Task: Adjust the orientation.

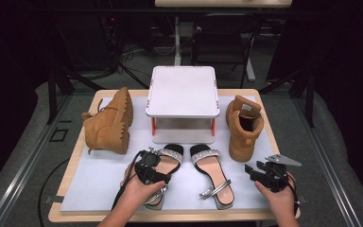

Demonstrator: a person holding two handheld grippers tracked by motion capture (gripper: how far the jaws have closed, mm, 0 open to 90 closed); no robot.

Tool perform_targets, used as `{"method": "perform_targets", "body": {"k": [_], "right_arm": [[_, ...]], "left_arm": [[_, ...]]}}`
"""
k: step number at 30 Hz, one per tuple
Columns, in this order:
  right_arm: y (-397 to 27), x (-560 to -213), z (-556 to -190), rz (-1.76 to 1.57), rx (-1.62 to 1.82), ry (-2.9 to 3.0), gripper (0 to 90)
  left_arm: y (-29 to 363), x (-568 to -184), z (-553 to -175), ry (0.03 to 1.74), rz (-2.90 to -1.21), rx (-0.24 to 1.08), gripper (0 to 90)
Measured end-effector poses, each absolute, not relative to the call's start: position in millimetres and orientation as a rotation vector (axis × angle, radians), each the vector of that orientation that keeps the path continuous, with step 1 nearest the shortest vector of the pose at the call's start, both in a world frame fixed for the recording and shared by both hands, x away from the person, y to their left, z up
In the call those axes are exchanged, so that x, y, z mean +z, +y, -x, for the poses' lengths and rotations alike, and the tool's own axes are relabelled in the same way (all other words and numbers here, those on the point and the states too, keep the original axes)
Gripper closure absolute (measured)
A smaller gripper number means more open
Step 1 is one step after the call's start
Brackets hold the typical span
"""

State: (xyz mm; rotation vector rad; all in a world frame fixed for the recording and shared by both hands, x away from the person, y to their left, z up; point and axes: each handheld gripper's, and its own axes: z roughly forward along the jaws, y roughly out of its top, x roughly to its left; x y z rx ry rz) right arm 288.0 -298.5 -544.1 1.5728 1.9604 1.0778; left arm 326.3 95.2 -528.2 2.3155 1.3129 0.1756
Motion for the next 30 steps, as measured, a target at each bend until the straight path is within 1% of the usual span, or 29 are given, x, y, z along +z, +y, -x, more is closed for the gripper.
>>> {"method": "perform_targets", "body": {"k": [2, 6, 12, 15, 17, 24, 30], "right_arm": [[-298.6, -544.0, -288.1, -1.569, 1.080, 1.960, 44.3], [-297.6, -543.2, -287.6, -1.560, 1.080, 1.957, 44.3], [-297.3, -542.0, -286.0, -1.552, 1.083, 1.950, 44.3], [-297.3, -541.9, -285.8, -1.553, 1.081, 1.948, 44.3], [-297.5, -541.7, -285.7, -1.552, 1.082, 1.950, 44.3], [-297.8, -541.4, -285.3, -1.555, 1.091, 1.945, 44.3], [-297.6, -541.0, -285.1, -1.548, 1.091, 1.946, 44.3]], "left_arm": [[94.2, -529.9, -326.2, 1.319, -2.325, 0.180, 22.6], [88.5, -532.3, -323.3, 1.307, -2.355, 0.252, 22.1], [90.0, -532.1, -322.8, 1.298, -2.352, 0.252, 23.1], [90.6, -530.0, -322.4, 1.284, -2.367, 0.266, 27.3], [92.6, -528.4, -322.5, 1.277, -2.376, 0.271, 28.5], [102.4, -525.0, -323.9, 1.264, -2.393, 0.264, 36.7], [103.6, -524.5, -324.1, 1.252, -2.399, 0.263, 37.2]]}}
